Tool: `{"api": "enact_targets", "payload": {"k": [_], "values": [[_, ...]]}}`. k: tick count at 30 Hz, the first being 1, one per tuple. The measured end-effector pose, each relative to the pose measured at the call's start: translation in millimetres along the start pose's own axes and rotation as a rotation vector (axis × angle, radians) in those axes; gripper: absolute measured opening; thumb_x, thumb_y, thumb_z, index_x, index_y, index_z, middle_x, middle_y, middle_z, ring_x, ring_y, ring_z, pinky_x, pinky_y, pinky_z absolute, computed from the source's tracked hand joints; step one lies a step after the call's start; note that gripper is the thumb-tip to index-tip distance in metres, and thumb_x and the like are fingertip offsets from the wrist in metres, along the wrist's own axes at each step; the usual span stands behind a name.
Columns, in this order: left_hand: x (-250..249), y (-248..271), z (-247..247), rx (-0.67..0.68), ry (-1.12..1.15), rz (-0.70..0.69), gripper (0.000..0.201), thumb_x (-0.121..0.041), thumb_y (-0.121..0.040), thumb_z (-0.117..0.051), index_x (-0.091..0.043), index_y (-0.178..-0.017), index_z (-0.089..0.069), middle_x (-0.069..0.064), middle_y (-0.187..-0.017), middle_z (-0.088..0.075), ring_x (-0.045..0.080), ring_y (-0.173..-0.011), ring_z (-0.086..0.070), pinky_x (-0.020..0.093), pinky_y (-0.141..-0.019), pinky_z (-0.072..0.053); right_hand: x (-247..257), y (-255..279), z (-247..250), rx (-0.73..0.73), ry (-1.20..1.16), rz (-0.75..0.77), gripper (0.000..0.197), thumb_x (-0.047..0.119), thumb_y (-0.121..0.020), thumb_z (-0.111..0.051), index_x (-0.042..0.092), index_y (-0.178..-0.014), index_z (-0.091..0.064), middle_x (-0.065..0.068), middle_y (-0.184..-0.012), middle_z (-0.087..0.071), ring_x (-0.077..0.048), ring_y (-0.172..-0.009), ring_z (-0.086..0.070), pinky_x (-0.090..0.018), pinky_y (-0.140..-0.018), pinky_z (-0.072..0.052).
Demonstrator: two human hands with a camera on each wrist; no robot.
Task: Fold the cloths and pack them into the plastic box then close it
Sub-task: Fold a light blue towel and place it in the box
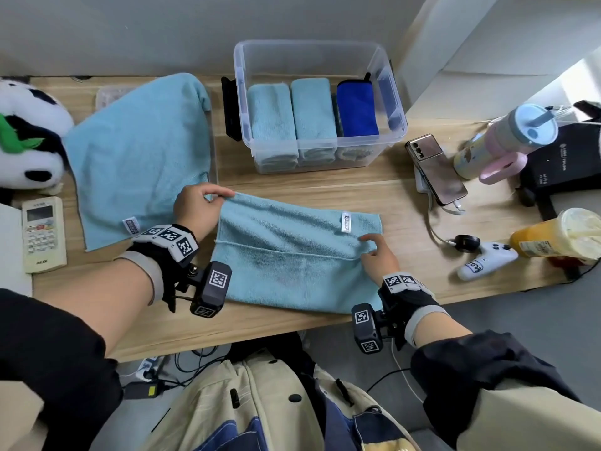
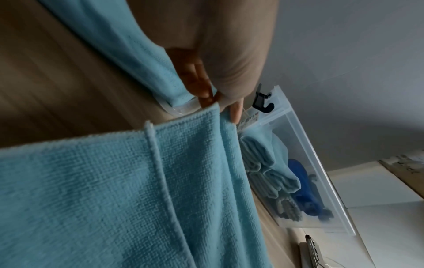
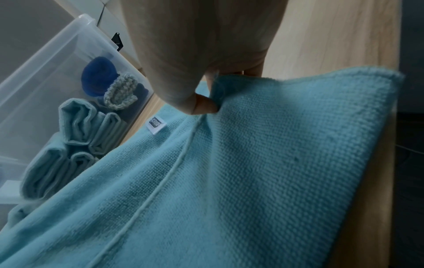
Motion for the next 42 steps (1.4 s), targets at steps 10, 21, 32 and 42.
{"api": "enact_targets", "payload": {"k": [10, 21, 32, 42], "values": [[3, 11, -34, 0.261, -0.123, -0.112, 0.033, 0.007, -0.079, -0.057, -0.004, -0.109, -0.066, 0.014, -0.123, -0.051, 0.018, -0.111, -0.054, 0.01, -0.097, -0.025, 19, -2, 9, -0.115, 0.02, 0.1, 0.031, 0.02, -0.084, -0.052, 0.02, -0.115, -0.058, -0.008, -0.097, -0.059, -0.026, -0.095, -0.057, -0.031, -0.08, -0.044], [16, 30, -86, 0.662, -0.597, -0.125, 0.055, -0.035, -0.096, -0.044, -0.028, -0.147, -0.024, 0.004, -0.159, 0.002, 0.024, -0.147, 0.002, 0.034, -0.119, -0.005, 49, -16, -20, 0.09, 0.549, 0.204, 0.055, 0.039, -0.095, -0.041, 0.039, -0.145, -0.02, -0.002, -0.159, 0.004, -0.032, -0.146, 0.002, -0.052, -0.116, -0.01], [0, 12, -81, 0.542, -0.415, -0.072, 0.046, -0.026, -0.087, -0.06, -0.025, -0.132, -0.051, 0.009, -0.154, -0.022, 0.024, -0.142, -0.021, 0.03, -0.115, -0.012, 64, -43, -1, 0.074, 0.39, 0.249, 0.057, 0.035, -0.092, -0.048, 0.031, -0.145, -0.027, -0.005, -0.158, -0.009, -0.026, -0.146, -0.005, -0.043, -0.117, -0.012], [45, 32, -52, 0.488, -0.307, 0.156, 0.027, -0.02, -0.072, -0.078, -0.011, -0.095, -0.07, 0.004, -0.095, -0.065, 0.021, -0.096, -0.06, 0.024, -0.08, -0.041, 10, -7, 33, -0.138, 0.196, 0.214, 0.031, 0.024, -0.088, -0.059, 0.01, -0.116, -0.059, -0.012, -0.112, -0.063, -0.031, -0.106, -0.056, -0.036, -0.086, -0.043]]}}
Point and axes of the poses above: each hand's wrist, its own y-axis away from the middle knuckle, its own z-axis out of the back of the hand, x = y × z, the point moved 8 cm from there along -y, towards the middle knuckle
